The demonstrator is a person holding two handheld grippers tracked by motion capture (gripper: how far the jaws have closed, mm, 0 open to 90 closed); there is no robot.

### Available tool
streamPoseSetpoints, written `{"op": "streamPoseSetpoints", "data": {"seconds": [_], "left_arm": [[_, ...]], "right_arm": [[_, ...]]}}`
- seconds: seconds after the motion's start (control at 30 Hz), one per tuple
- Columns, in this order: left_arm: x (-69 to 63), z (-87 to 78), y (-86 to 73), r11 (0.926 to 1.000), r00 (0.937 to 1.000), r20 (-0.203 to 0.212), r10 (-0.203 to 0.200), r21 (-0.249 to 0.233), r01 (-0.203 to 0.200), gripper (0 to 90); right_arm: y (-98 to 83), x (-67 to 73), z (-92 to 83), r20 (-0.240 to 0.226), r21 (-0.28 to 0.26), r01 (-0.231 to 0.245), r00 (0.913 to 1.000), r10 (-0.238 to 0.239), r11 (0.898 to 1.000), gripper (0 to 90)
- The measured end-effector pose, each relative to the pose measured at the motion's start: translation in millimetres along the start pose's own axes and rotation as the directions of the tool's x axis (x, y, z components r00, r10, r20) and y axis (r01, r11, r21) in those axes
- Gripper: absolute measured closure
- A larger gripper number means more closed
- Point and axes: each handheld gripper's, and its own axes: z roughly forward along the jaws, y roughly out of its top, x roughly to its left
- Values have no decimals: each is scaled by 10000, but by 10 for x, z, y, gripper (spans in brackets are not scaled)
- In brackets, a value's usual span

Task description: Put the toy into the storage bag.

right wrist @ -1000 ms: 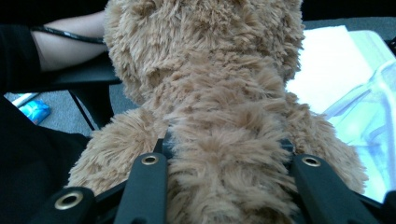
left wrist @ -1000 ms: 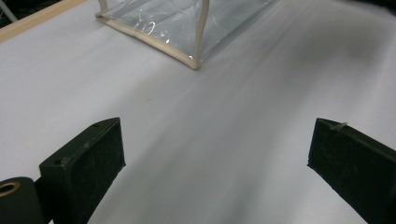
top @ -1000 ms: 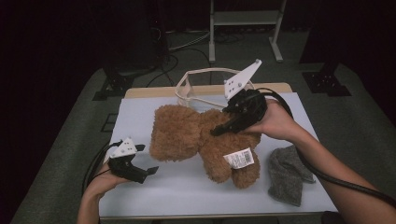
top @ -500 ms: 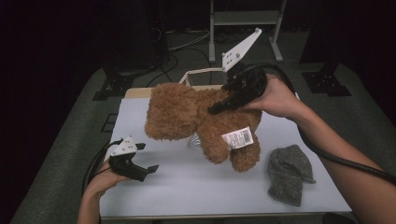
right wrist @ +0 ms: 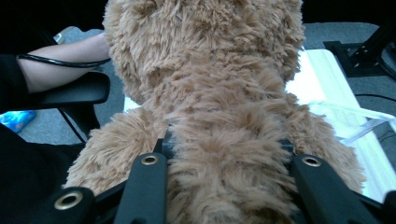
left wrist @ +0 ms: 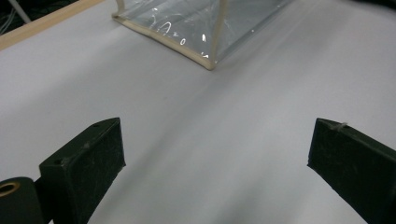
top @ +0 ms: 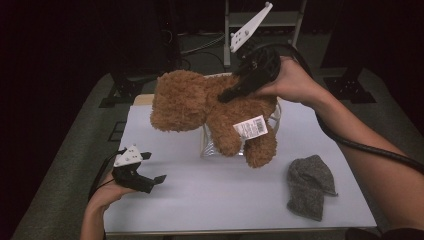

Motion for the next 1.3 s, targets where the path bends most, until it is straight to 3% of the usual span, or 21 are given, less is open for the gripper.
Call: {"op": "streamPoseSetpoints", "data": {"seconds": [0.47,0.9,1.3], "left_arm": [[-6,-21,9,10000,10000,-62,-10,-17,10,31],[24,-25,-38,9998,9998,-133,-169,39,169,31],[24,-11,-67,9997,9996,-148,-221,136,223,31]], "right_arm": [[154,-270,-116,-44,-127,-171,9998,171,9998,618],[294,-598,-187,347,-102,-409,9985,412,9991,617],[292,-920,-197,660,-148,-782,9947,790,9968,618]]}}
